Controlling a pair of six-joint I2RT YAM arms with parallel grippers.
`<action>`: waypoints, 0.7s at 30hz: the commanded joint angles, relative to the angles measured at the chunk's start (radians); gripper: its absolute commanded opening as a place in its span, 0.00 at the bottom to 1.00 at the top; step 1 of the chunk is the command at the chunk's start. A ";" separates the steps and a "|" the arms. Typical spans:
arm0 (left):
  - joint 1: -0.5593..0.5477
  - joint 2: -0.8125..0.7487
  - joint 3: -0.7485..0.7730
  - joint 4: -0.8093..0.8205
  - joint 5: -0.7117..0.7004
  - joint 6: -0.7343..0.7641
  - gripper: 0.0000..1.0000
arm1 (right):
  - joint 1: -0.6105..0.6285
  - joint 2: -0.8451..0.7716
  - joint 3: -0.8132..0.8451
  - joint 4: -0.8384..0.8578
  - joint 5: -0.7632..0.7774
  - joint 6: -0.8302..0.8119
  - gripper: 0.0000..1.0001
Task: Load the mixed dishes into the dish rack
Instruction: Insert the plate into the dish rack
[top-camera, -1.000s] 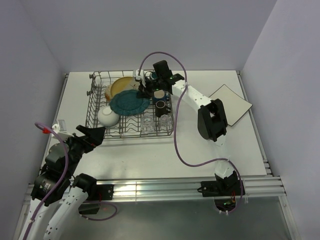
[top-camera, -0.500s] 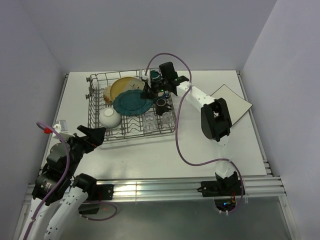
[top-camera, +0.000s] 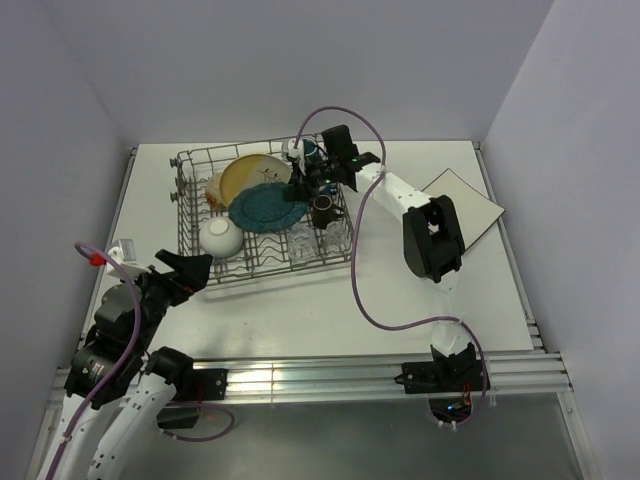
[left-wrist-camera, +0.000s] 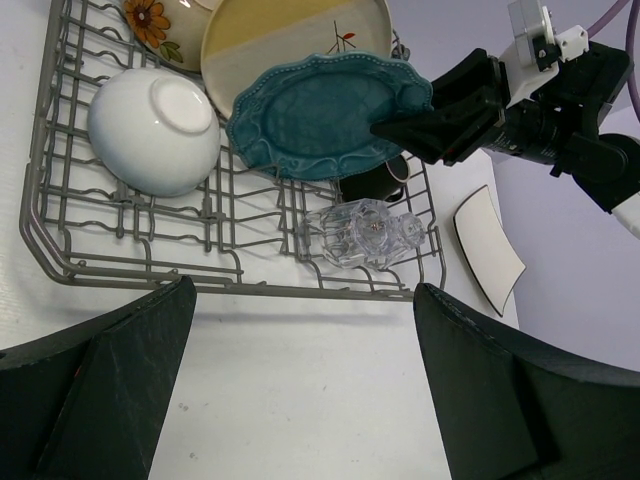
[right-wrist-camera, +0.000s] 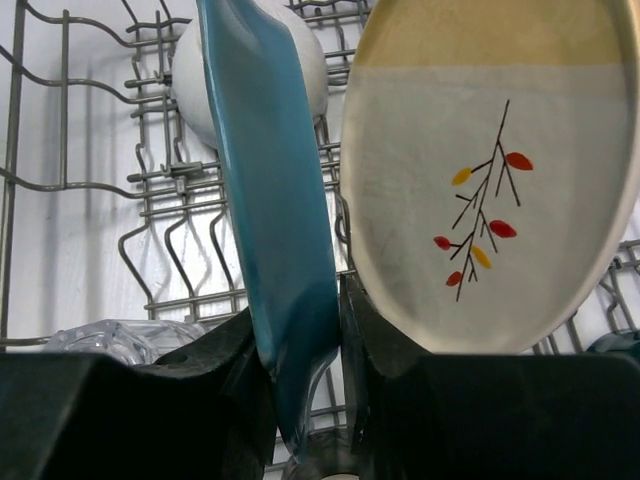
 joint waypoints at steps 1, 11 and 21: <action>0.000 0.000 0.008 0.023 0.000 -0.012 0.98 | 0.008 -0.008 0.002 -0.056 -0.041 0.046 0.35; 0.000 -0.004 0.002 0.028 0.001 -0.013 0.98 | 0.001 -0.011 0.005 -0.055 -0.043 0.052 0.42; 0.000 -0.006 0.000 0.025 0.001 -0.015 0.98 | -0.002 -0.022 0.027 -0.042 -0.044 0.083 0.56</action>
